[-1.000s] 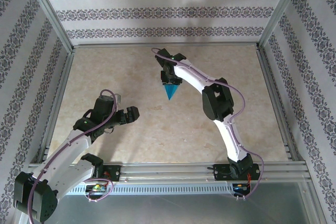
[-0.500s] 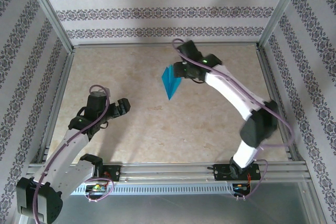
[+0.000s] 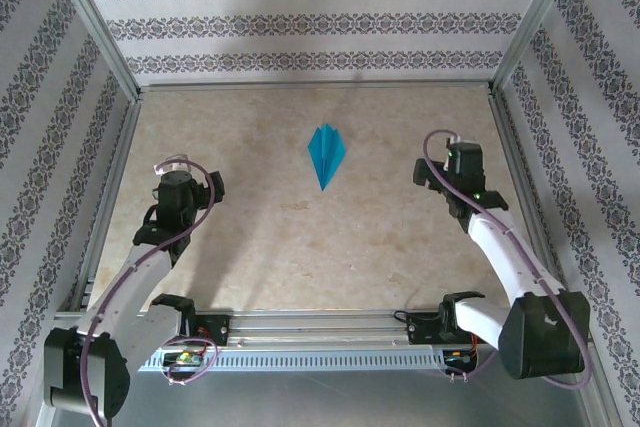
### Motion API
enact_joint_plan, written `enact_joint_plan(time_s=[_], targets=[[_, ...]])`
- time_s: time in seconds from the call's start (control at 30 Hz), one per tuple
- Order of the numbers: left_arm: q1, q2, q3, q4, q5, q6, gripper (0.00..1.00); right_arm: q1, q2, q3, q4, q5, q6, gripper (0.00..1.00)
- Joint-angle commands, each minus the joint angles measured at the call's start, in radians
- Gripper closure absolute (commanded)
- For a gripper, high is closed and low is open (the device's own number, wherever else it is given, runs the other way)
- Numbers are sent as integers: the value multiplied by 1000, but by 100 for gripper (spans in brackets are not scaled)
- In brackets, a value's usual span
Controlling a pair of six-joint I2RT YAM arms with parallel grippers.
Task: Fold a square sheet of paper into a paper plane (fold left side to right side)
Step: Reset both arms
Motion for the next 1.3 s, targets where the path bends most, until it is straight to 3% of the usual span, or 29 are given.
enact_joint_plan(time_s=[0.0,0.2,0.3,0.5,0.8,1.03,1.1,1.27], targets=[[41,53,-15,170,-26,126,0,-30,19,-109,369,-104,-117,2],[88,142,-89,348,-12,198,0,-44,218,-226,801,-157,-188,2],[111,161,-141,459,24,212,0,-70,270,-247,876,-185,-167,2],[134,258,-231,706,109,227,0,-86,433,-328,1188,-262,-161,2],[148,442,-239,985,232,256,0,-71,417,-311,1125,-202,-169,2],[160,687,-218,1206,298,268,0,-52,414,-311,1121,-170,-184,2],[163,655,-188,1087,294,261,0,-44,414,-312,1121,-154,-187,2],[163,664,-149,1034,280,259,0,-46,413,-311,1122,-153,-186,2]])
